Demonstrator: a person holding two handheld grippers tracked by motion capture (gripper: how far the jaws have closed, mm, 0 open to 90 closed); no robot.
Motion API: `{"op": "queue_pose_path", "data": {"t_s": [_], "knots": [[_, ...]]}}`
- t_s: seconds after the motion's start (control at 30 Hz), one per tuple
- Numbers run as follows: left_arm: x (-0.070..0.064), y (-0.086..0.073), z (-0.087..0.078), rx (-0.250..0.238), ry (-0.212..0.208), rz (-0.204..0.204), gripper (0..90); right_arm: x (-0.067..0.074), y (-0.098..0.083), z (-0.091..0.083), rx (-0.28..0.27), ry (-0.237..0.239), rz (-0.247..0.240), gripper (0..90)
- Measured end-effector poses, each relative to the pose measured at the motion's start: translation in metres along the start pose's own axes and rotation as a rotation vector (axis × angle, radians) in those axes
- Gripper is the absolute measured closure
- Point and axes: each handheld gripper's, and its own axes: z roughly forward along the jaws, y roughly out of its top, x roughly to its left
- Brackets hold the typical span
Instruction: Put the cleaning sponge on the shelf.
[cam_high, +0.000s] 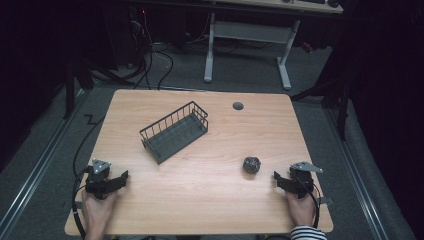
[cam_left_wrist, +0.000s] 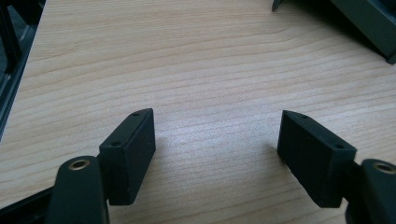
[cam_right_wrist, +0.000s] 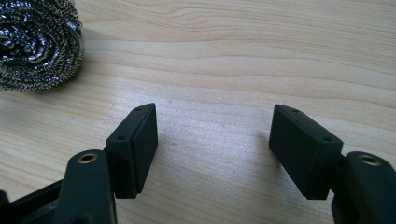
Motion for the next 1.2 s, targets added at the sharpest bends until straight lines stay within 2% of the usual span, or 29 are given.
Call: {"op": "queue_pose_path", "data": {"t_s": [0.3, 0.6, 0.97, 1.1, 1.2], "knots": [[-0.001, 0.0, 0.0, 0.004, -0.002, 0.005, 25.7, 0.001, 0.0, 0.0, -0.001, 0.001, 0.001, 33.0], [-0.001, 0.0, 0.0, 0.0, -0.004, 0.007, 27.6, 0.001, 0.0, 0.0, -0.002, 0.001, -0.002, 33.0], [-0.003, 0.002, -0.002, -0.01, -0.055, -0.024, 29.3, 0.001, 0.0, 0.0, -0.002, 0.006, -0.006, 33.0], [-0.006, 0.006, -0.005, -0.02, -0.07, -0.019, 29.4, 0.001, 0.0, 0.0, -0.001, 0.006, -0.008, 33.0], [-0.011, 0.014, -0.01, -0.037, -0.085, 0.0, 29.8, 0.001, 0.0, 0.0, -0.001, 0.007, -0.009, 32.9]]}}
